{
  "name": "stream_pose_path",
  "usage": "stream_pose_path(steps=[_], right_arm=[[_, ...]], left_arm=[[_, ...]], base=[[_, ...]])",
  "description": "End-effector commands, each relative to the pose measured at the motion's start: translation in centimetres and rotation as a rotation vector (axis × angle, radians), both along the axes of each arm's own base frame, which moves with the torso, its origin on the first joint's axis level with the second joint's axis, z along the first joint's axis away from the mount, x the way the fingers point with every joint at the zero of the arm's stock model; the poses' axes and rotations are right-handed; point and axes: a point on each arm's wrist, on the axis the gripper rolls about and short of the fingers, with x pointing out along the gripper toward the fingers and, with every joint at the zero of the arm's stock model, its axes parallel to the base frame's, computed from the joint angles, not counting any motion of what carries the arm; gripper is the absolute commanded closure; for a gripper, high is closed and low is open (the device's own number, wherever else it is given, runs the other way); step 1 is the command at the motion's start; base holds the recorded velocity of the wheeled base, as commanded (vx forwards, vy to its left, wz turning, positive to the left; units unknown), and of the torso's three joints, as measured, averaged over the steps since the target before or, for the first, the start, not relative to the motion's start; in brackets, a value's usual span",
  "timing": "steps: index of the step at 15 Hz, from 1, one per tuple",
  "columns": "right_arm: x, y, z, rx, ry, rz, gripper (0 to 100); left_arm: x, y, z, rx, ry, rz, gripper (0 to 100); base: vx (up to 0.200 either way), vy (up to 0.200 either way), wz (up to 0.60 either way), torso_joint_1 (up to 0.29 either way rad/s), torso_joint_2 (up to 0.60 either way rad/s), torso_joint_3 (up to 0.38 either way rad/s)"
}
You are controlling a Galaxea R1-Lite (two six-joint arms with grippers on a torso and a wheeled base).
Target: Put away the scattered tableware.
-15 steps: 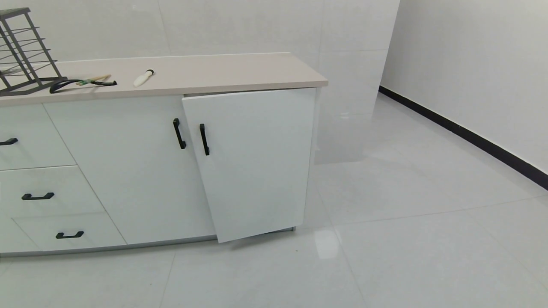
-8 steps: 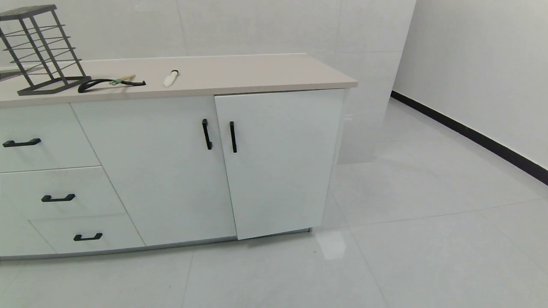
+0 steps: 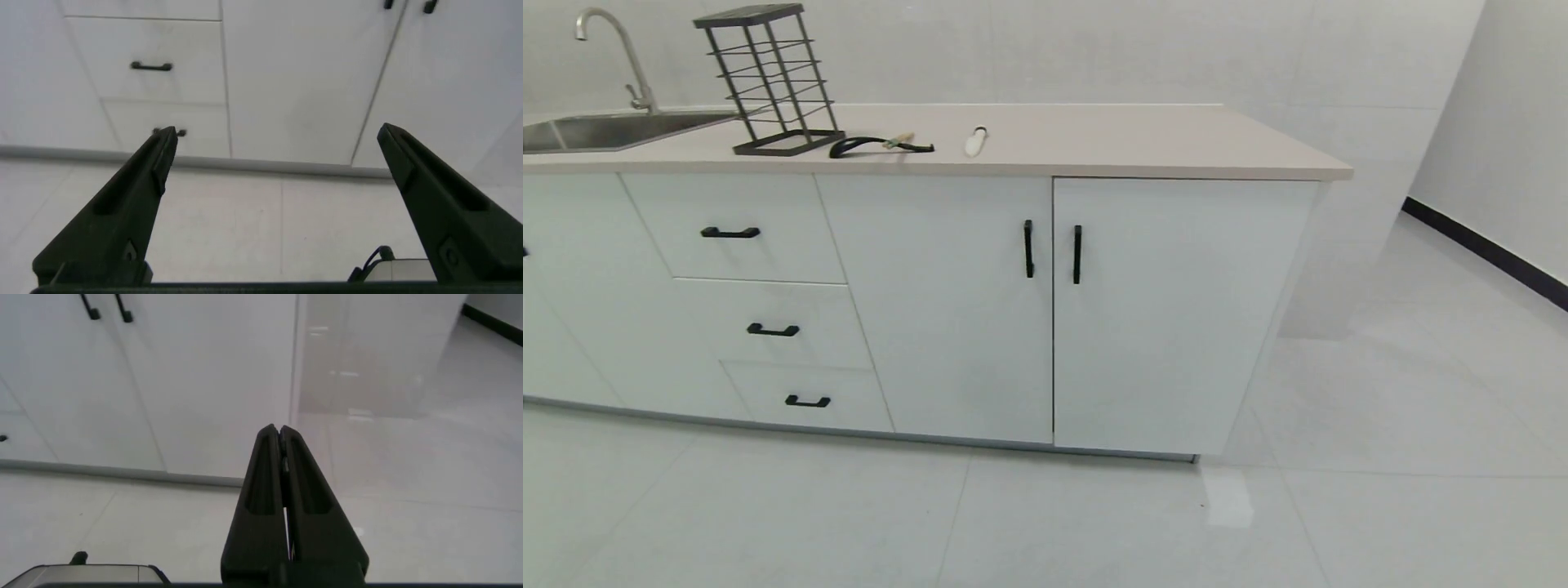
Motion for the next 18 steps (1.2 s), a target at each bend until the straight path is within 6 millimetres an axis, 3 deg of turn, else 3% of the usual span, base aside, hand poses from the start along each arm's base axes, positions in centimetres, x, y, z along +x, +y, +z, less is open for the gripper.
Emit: stream_pose_path(steps=[1,18], right_arm=[[0.04,0.0,0.01,0.0,0.005,0.001,100],[0.04,0.0,0.01,0.001,0.005,-0.001,100]], left_arm=[[0.0,0.0,0.0,0.0,0.0,-0.001,0],[0.0,0.0,0.0,-0.011,0.0,0.002,0]], base=[[0.0,0.0,0.0,0.0,0.0,0.0],[0.2,0.2,0.0,0.002,0.0,0.002]])
